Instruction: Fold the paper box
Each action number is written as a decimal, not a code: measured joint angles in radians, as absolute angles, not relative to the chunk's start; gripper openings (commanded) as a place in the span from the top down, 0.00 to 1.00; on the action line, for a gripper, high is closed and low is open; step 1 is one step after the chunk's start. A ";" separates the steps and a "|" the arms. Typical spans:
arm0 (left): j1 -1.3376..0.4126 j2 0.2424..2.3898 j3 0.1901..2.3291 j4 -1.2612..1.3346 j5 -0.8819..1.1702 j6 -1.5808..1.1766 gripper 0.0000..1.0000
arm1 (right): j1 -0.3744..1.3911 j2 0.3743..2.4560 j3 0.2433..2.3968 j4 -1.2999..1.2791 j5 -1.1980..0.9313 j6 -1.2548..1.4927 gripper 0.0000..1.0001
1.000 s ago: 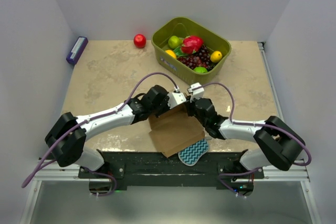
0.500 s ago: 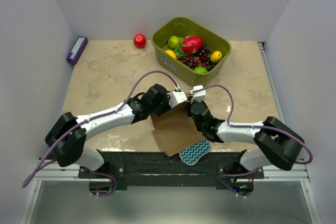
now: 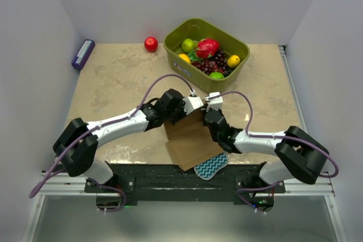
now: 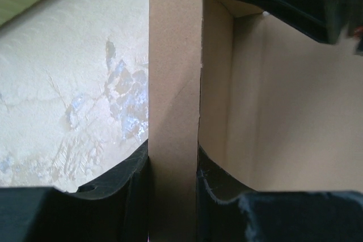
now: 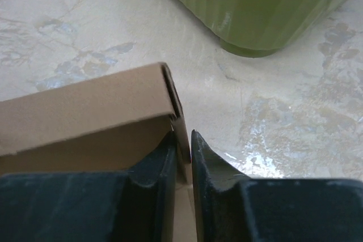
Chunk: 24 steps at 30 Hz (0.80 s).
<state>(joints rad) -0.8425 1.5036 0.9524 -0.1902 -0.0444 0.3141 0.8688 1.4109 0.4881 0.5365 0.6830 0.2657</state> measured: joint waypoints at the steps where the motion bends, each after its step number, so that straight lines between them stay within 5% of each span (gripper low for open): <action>1: -0.836 1.512 0.961 -0.199 -0.049 0.305 0.87 | 0.864 1.404 0.494 0.518 0.682 0.271 0.59; 6: -0.780 1.538 0.986 -0.228 -0.077 0.252 0.86 | 0.841 1.300 0.501 0.436 0.676 0.296 0.32; 10: -0.744 1.542 0.994 -0.242 -0.102 0.223 0.86 | 0.836 1.209 0.538 0.368 0.646 0.304 0.22; 17: -0.687 1.545 1.004 -0.261 -0.120 0.164 0.85 | 0.786 1.163 0.647 0.226 0.545 0.373 0.19; 24: -0.500 1.513 0.995 -0.270 -0.067 0.036 0.83 | 0.512 1.160 0.730 0.080 0.266 0.503 0.19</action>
<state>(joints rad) -0.4995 1.5131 0.9947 -0.2695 -0.0673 0.0357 0.5117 1.1599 0.7303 0.0795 0.2661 0.5026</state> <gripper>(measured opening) 0.328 0.812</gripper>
